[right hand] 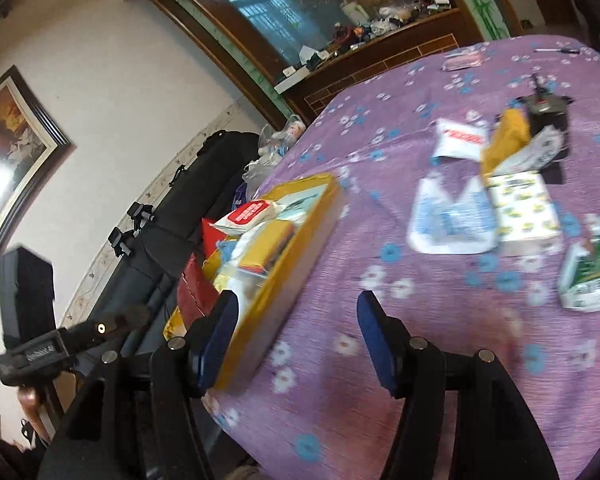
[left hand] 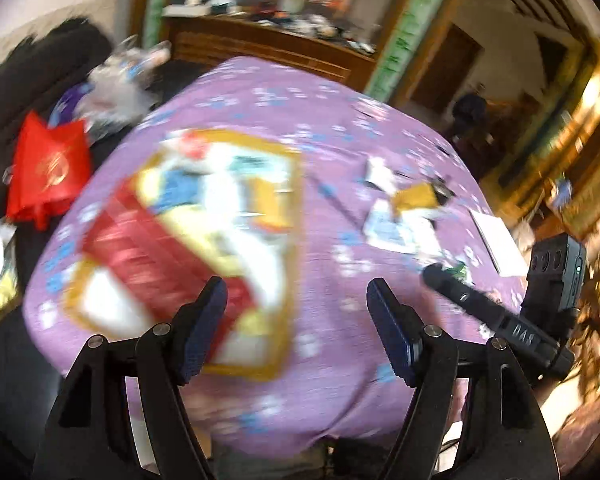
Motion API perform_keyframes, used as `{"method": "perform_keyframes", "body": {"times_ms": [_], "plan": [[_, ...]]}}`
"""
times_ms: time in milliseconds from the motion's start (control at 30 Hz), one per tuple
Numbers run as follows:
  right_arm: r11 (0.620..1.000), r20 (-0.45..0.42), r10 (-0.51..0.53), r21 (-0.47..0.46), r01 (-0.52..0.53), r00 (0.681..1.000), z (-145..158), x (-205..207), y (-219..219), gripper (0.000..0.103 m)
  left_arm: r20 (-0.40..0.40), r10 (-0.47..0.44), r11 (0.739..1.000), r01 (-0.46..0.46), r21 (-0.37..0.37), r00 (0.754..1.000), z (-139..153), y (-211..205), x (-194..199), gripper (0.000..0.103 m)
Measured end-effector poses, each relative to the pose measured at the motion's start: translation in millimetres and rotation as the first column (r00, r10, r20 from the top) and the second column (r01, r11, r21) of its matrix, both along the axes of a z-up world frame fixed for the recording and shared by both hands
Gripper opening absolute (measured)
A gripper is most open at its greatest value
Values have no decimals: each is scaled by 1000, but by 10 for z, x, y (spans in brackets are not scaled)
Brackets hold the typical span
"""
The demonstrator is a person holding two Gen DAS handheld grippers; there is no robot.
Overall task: Organize soft objects
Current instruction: 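Carry the yellow pack and red foil pack into the box and release both, then grasp the green-printed bag with the right tool while the left grasps the desiccant sachet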
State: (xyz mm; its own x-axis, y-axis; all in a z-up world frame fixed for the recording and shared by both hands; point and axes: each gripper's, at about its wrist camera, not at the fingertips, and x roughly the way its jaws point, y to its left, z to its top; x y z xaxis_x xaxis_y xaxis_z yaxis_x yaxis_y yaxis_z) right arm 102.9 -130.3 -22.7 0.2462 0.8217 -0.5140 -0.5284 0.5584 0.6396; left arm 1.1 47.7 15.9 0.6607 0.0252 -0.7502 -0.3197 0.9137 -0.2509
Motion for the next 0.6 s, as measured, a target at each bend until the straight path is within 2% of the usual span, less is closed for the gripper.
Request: {"method": "perform_keyframes", "body": {"times_ms": [67, 133, 267, 367, 467, 600], "plan": [[1000, 3, -9, 4, 9, 1000, -19, 21, -196, 62, -10, -70, 997, 71, 24, 997, -51, -307, 276, 72], [1000, 5, -9, -9, 9, 1000, -52, 42, -375, 62, -51, -126, 991, 128, 37, 991, -191, -613, 589, 72], [998, -5, -54, -42, 54, 999, -137, 208, -791, 62, -85, -175, 984, 176, 2, 981, -349, -967, 905, 72], [992, -31, -114, -56, 112, 993, -186, 378, -1101, 62, -126, -148, 989, 144, -42, 981, -368, -1053, 909, 72], [974, -74, -201, -121, 191, 977, -212, 525, -1284, 62, -62, -77, 994, 72, -79, 995, -256, -997, 692, 72], [957, -123, -203, -234, 171, 971, -344, 699, -1124, 62, -21, -7, 987, 3, -159, 1000, -326, -908, 656, 72]]}}
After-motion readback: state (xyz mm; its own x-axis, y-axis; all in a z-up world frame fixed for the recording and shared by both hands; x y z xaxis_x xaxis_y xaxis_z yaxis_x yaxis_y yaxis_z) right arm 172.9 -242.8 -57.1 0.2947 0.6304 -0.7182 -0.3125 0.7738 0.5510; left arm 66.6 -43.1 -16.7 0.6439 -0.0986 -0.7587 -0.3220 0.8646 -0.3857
